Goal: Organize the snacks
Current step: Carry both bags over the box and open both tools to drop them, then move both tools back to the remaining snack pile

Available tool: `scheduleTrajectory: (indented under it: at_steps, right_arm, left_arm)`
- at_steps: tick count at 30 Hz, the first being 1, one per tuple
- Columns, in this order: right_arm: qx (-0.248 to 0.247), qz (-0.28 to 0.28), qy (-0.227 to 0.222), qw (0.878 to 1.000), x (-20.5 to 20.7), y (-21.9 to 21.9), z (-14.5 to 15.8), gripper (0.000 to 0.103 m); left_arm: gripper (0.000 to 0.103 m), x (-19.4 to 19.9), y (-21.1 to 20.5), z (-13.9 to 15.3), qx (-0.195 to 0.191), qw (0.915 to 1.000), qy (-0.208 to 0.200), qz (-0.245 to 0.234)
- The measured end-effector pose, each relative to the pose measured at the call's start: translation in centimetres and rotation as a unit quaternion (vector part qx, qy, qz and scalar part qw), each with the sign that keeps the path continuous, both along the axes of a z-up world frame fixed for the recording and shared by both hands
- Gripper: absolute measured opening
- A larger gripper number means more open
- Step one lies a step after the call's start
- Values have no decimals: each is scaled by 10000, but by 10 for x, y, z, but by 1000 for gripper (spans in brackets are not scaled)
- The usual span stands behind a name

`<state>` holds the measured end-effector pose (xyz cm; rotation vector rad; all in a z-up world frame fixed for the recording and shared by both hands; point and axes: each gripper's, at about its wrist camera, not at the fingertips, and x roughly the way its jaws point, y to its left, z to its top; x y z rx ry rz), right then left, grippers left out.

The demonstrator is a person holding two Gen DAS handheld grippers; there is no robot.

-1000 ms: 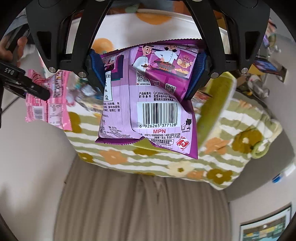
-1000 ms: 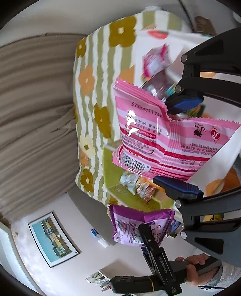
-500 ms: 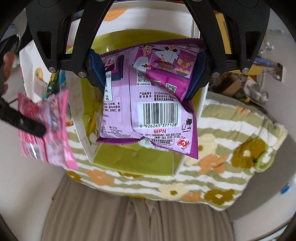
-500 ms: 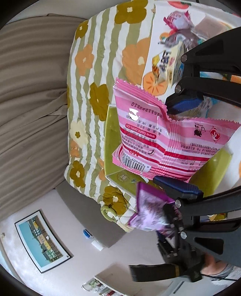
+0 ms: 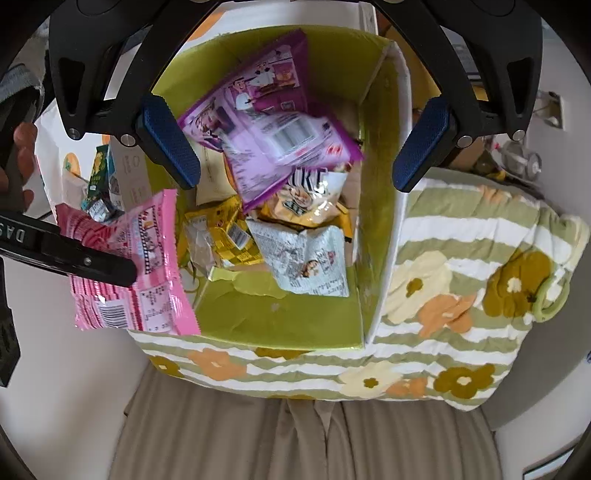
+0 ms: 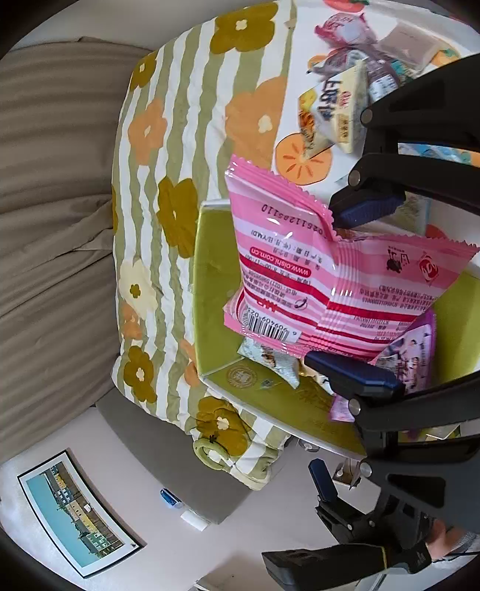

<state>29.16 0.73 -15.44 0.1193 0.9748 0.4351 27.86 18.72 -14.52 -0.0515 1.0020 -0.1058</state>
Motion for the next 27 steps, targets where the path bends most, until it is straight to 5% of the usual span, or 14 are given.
scheduleTrajectory:
  at_steps: [10,12,14,17,27]
  right_arm:
    - [-3,203,123,9997,48,13,-12,60]
    - [-9,207,158,9997,57,17,-17,67]
    - [-57,123,76,9999,61,19,-19,91]
    - [-98,35,25,9999,56,16,-20,100]
    - [-222,118,-91,9996,36,16,-16,101]
  left_arm:
    - [103,19,8,1,-24,9995,5,318]
    - [103,20,11,-2,-98,9992,47,387]
    - [103,19,12,-4,-142,9990,67,415]
    - [103,18,14,-11,-134,9986,161,476]
    - [103,9,18,-5,-180,9986,94,487]
